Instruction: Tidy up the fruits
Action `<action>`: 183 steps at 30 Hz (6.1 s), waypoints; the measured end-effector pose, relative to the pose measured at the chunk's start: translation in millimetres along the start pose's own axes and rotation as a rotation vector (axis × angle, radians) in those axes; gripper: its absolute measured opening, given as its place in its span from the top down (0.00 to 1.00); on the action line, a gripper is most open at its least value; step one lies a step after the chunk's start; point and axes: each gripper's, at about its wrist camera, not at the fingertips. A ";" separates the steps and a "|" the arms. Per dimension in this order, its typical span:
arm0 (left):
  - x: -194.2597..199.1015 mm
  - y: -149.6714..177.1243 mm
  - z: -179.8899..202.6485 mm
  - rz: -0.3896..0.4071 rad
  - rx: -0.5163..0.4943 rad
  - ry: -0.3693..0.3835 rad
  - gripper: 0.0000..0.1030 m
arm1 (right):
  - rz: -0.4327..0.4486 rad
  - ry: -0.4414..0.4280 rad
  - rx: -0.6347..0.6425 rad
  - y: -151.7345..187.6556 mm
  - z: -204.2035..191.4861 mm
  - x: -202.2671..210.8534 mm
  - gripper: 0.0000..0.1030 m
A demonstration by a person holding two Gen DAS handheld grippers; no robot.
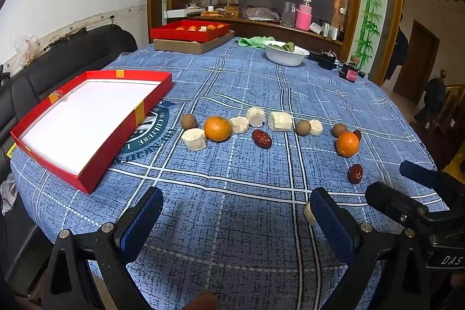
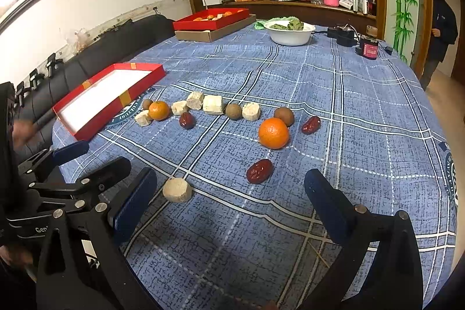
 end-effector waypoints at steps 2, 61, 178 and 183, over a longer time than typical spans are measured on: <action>0.9 -0.6 -2.7 0.007 0.008 0.007 0.02 | -0.008 0.001 -0.002 1.3 0.6 -2.0 0.01; -19.1 -2.9 36.2 -0.073 -0.068 0.095 0.75 | -0.041 -0.088 -0.209 -0.6 49.9 -32.1 0.84; -68.9 -40.6 -33.5 -0.060 0.049 -0.117 0.00 | -0.144 0.018 -0.024 -41.9 36.0 -76.4 0.50; -75.9 -40.8 -35.4 -0.075 0.061 -0.118 0.00 | -0.205 -0.006 -0.089 -40.1 49.7 -89.3 0.50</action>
Point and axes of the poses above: each gripper's, at about its wrist camera, not at the fingertips, and x roughly against the way its jaws point, z to its right, y to its underside, and after that the axes turned 4 degrees about z, right-handed
